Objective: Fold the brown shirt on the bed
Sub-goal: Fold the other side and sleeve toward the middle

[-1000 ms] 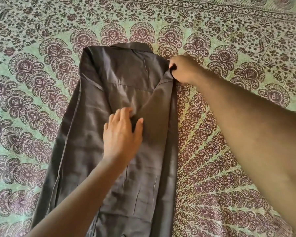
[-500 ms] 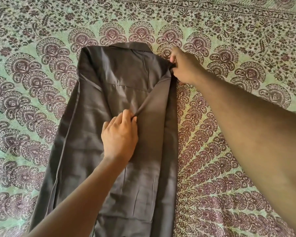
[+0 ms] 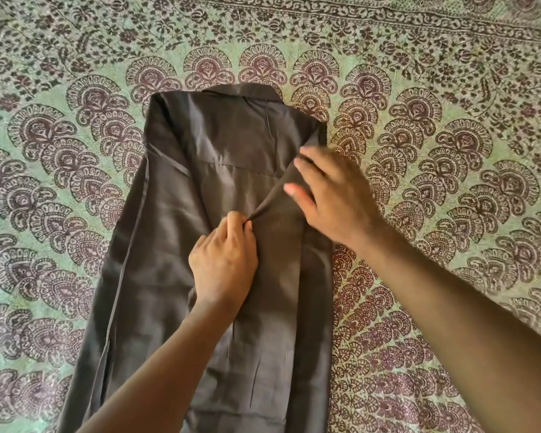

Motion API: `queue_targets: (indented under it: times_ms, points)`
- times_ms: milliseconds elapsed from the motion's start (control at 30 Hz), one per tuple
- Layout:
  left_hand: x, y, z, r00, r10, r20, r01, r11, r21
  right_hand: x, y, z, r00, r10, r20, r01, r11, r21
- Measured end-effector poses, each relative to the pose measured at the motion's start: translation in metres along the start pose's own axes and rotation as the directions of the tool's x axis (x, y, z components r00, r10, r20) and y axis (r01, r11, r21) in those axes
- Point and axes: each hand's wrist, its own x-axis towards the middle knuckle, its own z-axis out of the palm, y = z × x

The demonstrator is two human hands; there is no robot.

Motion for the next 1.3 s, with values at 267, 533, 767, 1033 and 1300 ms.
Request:
queue_targets:
  times_ms: [267, 533, 767, 1033, 1300]
  points:
    - [-0.003, -0.002, 0.0, 0.999, -0.034, 0.019, 0.035, 0.995, -0.092, 0.016, 0.019, 0.011, 0.885, 0.264, 0.384, -0.198, 0.959, -0.205]
    - [-0.001, -0.003, 0.001, 0.999, -0.029, 0.042, 0.032, 0.997, -0.07, 0.031, -0.002, -0.007, 0.926, 0.276, 0.256, -0.251, 0.96, -0.125]
    - [0.001, -0.004, 0.002, 0.999, -0.029, 0.034, 0.031, 0.997, -0.066, -0.034, -0.021, 0.011, 0.931, 0.169, 0.324, -0.121, 0.979, -0.163]
    - [0.0, -0.003, -0.029, 0.994, 0.001, 0.11, 0.026, 0.969, -0.244, -0.051, -0.063, -0.01, 0.963, 0.194, 0.189, -0.19, 0.981, -0.043]
    - [-0.074, -0.055, -0.07, 0.813, 0.483, 0.325, -0.451, 0.875, -0.175, -0.177, -0.117, -0.011, 0.94, 0.24, 0.243, -0.221, 0.97, -0.105]
